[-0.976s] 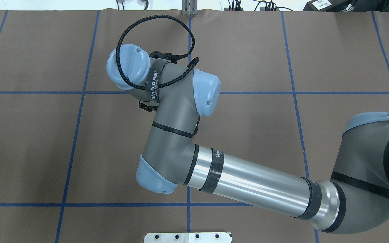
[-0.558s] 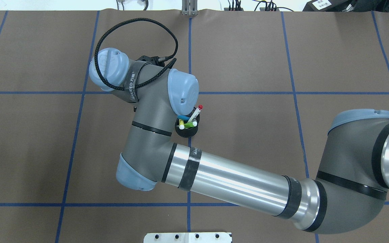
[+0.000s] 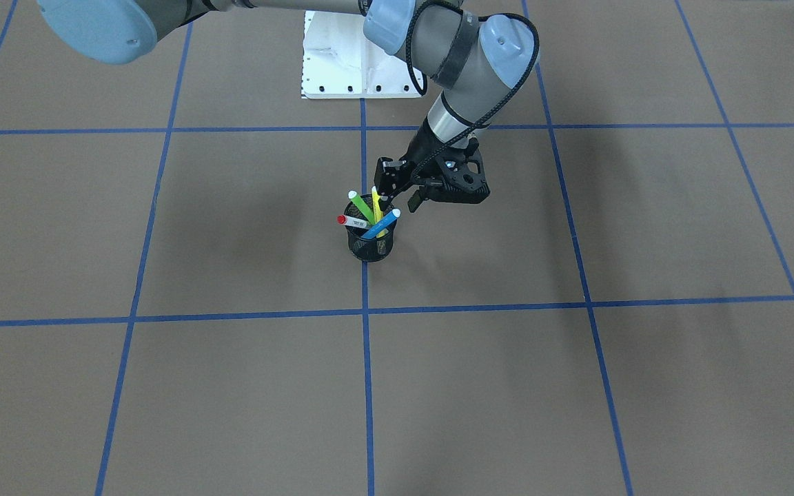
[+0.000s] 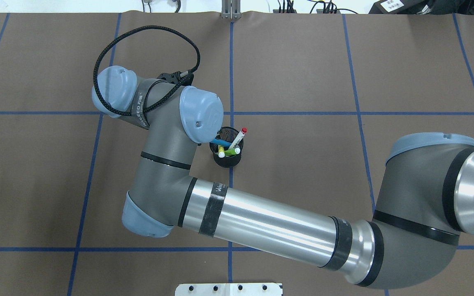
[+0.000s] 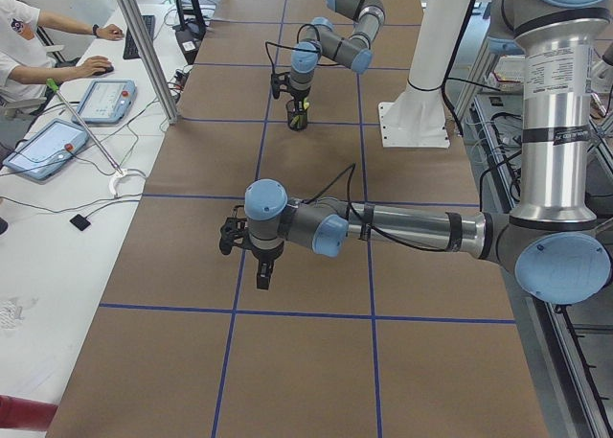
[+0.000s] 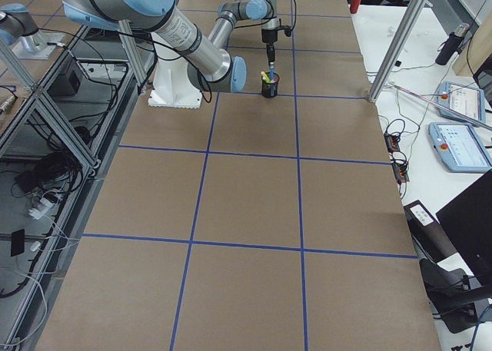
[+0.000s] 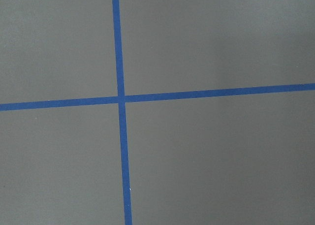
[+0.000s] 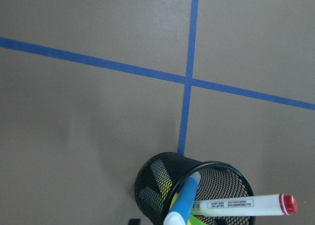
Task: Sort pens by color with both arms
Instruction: 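Lower the right gripper into the cup and grasp the blue marker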
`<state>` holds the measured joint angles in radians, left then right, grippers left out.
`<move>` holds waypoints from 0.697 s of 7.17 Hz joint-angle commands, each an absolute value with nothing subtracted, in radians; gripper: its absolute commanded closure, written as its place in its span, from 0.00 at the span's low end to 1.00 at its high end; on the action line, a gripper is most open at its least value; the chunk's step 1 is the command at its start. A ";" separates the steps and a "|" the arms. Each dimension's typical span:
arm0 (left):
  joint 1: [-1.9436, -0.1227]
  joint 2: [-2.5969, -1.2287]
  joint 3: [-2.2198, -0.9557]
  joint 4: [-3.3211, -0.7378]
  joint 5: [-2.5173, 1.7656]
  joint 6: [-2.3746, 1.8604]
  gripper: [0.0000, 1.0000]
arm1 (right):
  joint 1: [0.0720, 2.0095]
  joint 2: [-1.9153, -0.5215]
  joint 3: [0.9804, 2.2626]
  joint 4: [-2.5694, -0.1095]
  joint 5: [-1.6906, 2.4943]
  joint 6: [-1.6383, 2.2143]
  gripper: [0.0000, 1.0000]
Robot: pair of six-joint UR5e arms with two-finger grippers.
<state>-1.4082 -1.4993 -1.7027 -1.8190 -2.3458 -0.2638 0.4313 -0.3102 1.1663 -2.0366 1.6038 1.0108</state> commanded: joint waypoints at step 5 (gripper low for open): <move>-1.408 -1.499 -1.701 -1.818 -2.345 -0.264 0.00 | 0.423 -0.325 1.161 -2.034 1.565 0.974 0.45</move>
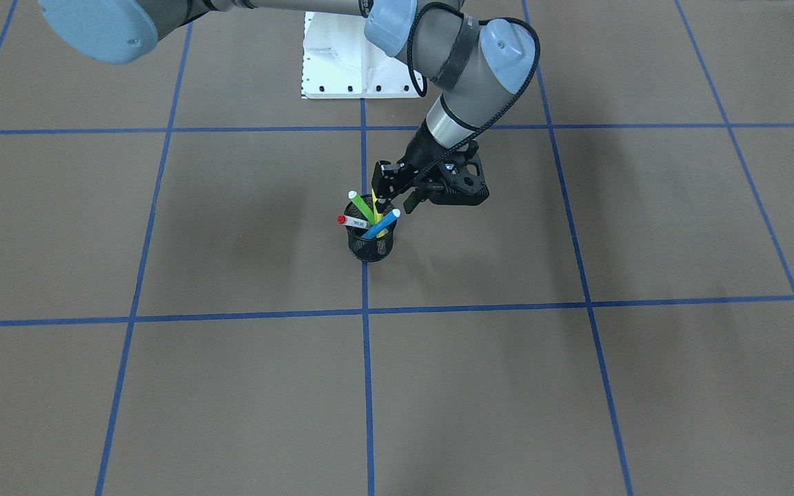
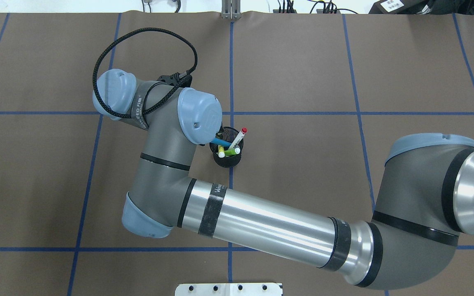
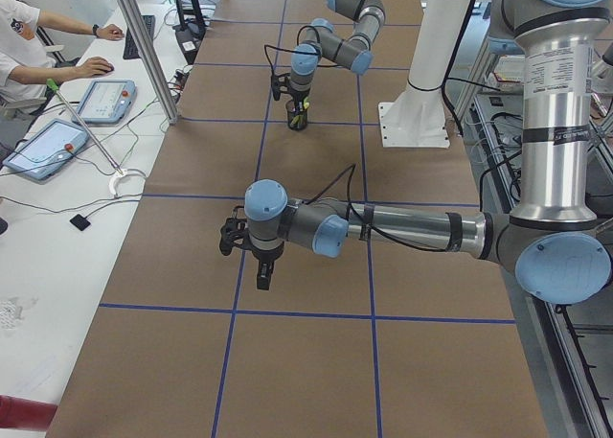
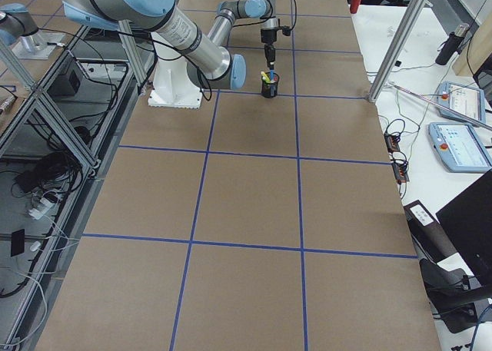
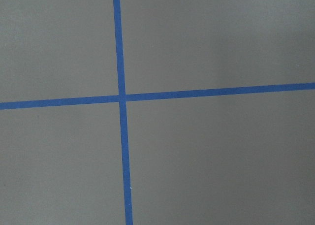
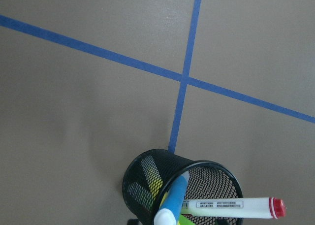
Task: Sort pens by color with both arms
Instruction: 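Lower the right gripper into the cup and grasp the blue marker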
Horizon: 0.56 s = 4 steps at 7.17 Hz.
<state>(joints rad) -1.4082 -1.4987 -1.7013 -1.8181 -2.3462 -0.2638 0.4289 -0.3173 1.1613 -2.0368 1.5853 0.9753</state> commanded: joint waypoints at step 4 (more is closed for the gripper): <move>-1.408 -1.499 -1.701 -1.818 -2.345 -0.264 0.00 | 0.422 -0.337 1.161 -1.979 1.560 0.974 0.52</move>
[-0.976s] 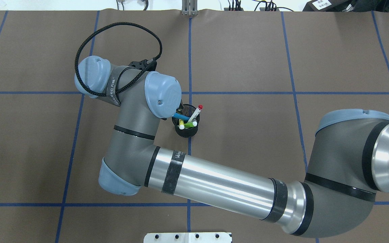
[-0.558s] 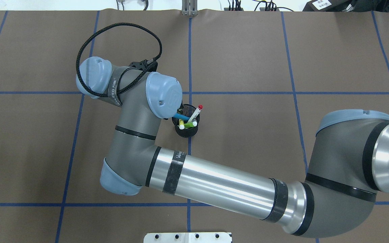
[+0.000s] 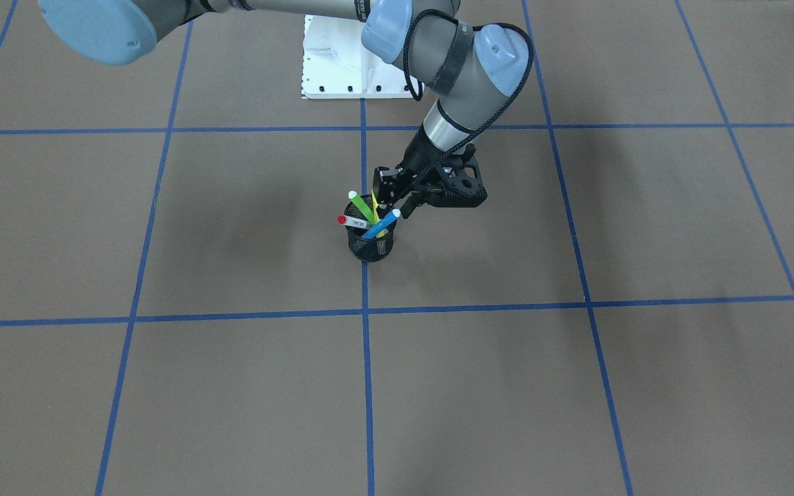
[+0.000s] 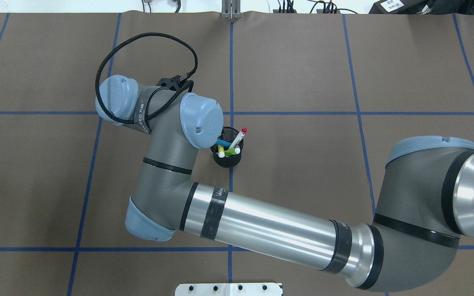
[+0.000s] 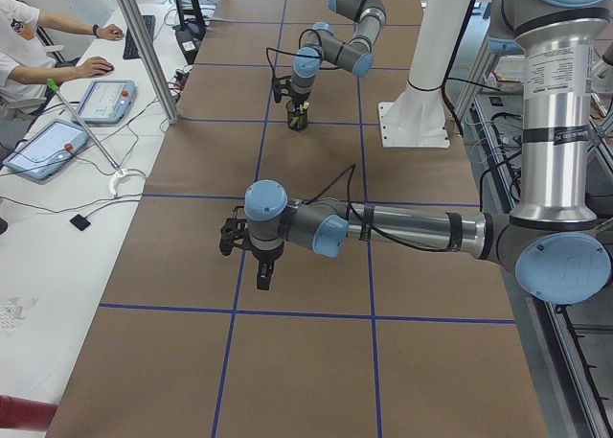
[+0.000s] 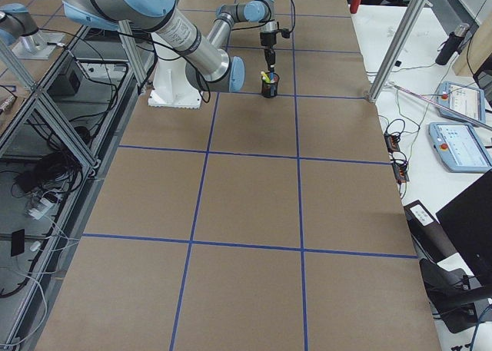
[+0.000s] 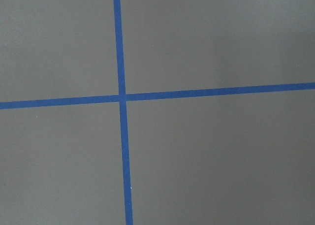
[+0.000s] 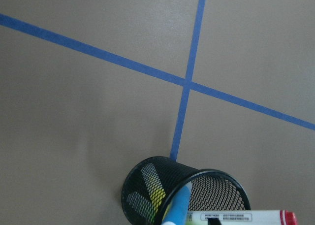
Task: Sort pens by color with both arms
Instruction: 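Lower the right gripper into the cup and grasp the blue marker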
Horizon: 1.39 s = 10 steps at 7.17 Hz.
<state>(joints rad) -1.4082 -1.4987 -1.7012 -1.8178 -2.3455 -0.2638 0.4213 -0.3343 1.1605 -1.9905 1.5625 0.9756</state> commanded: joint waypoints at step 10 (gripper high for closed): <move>-1.408 -1.499 -1.700 -1.818 -2.347 -0.264 0.00 | 0.497 -0.296 1.339 -2.089 1.565 0.950 1.00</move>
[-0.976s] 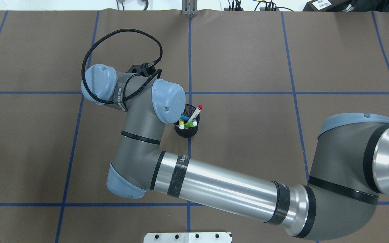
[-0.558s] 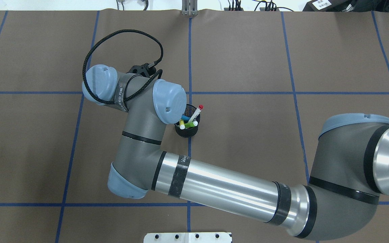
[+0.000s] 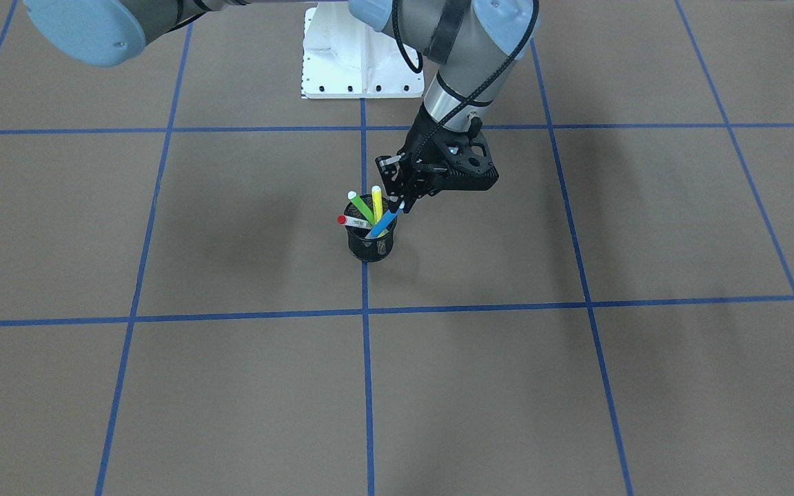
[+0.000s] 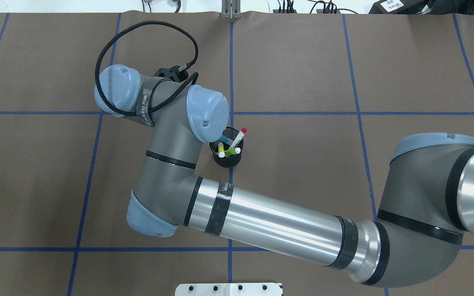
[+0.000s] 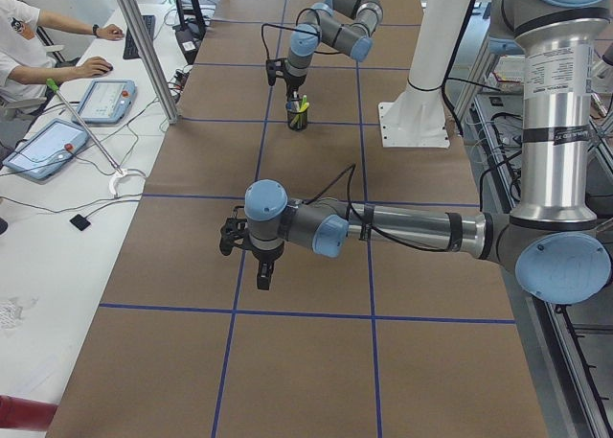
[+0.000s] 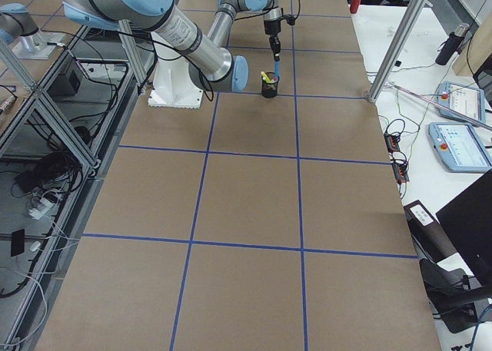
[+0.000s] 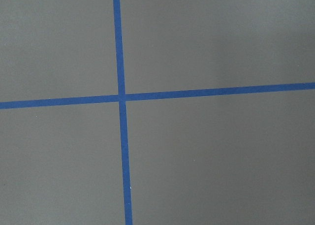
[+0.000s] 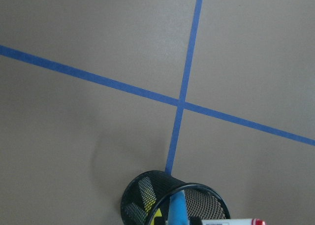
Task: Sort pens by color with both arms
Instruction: 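Lift the blue marker up out of the cup with the right gripper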
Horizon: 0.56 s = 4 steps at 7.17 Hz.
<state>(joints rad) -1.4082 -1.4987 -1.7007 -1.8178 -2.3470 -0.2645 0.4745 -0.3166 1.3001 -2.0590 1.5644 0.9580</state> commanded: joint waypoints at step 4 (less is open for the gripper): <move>-1.408 -1.499 -1.703 -1.818 -2.347 -0.265 0.00 | 0.632 -0.319 1.402 -2.021 1.582 0.951 1.00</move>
